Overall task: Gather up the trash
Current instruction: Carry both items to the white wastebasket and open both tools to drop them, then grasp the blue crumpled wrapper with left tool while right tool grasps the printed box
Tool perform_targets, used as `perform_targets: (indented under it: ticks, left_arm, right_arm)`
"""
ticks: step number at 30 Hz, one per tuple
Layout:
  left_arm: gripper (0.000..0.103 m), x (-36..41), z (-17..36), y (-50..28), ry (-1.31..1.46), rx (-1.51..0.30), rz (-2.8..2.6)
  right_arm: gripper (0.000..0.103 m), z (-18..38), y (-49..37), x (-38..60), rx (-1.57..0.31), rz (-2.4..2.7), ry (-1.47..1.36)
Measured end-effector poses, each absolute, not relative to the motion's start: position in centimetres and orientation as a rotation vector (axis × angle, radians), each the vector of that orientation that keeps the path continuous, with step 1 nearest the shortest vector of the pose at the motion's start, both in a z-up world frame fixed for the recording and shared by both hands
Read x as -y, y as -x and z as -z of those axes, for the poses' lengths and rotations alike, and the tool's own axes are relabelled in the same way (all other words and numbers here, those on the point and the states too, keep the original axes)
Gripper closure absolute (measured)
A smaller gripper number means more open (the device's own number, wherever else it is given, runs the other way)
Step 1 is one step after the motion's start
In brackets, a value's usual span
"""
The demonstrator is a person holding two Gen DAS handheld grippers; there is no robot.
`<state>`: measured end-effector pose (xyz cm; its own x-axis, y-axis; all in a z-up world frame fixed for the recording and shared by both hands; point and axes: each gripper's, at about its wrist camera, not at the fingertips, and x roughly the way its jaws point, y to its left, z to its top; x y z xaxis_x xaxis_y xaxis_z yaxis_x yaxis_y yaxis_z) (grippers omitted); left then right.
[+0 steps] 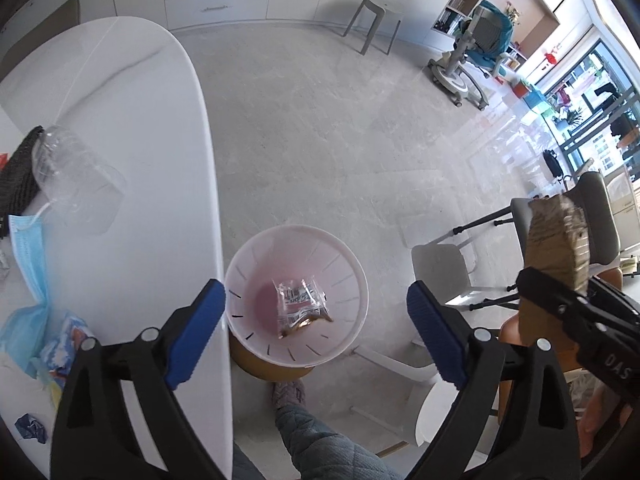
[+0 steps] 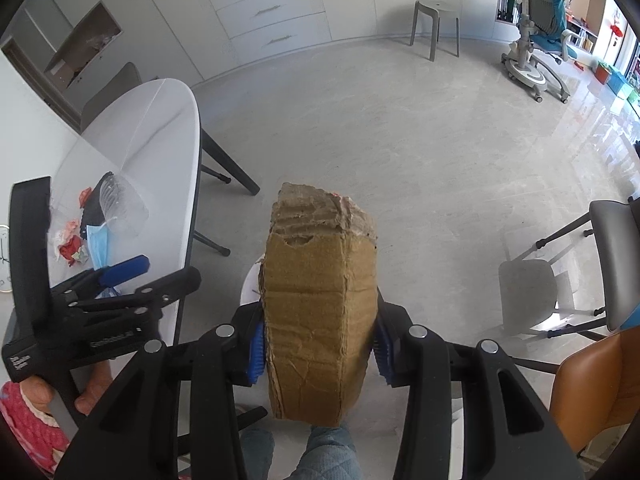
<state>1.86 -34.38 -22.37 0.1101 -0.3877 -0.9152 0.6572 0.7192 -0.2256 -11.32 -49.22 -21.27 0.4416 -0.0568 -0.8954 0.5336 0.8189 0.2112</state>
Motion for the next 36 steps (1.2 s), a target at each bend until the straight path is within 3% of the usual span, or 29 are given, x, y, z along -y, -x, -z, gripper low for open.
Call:
perform_targets:
  ticks: [15,16,17,18,21,26,36]
  left_arm:
    - [0.011,26.2,15.9,-2.9,-0.218,-1.141,0.615]
    - [0.011,25.5,15.5,-3.0,-0.211,-1.140,0.603]
    - [0.011,24.9,15.3,-3.0,-0.204,-1.139,0.594]
    - [0.011,23.8,15.1,-3.0,-0.197,-1.139,0.584]
    - [0.011,21.9,14.6,-2.8,-0.189,-1.131,0.559]
    - [0.011,19.7,13.7,-2.4,-0.182,-1.116,0.539]
    - [0.011,14.6,10.8,-1.1,-0.147,-1.058,0.521]
  right_arm:
    - [0.055,26.1,6.2,44.1,-1.146,0.244,-0.467]
    - [0.053,26.5,5.9,43.7,-1.154,0.239,-0.466]
    - [0.044,26.9,5.6,43.3,-1.164,0.243,-0.467]
    - [0.027,27.1,5.5,42.9,-1.168,0.253,-0.467]
    - [0.008,26.6,5.6,42.2,-1.150,0.312,-0.469]
    - [0.002,22.7,6.7,41.6,-1.061,0.354,-0.493]
    - [0.002,14.1,7.8,36.7,-0.927,0.316,-0.439]
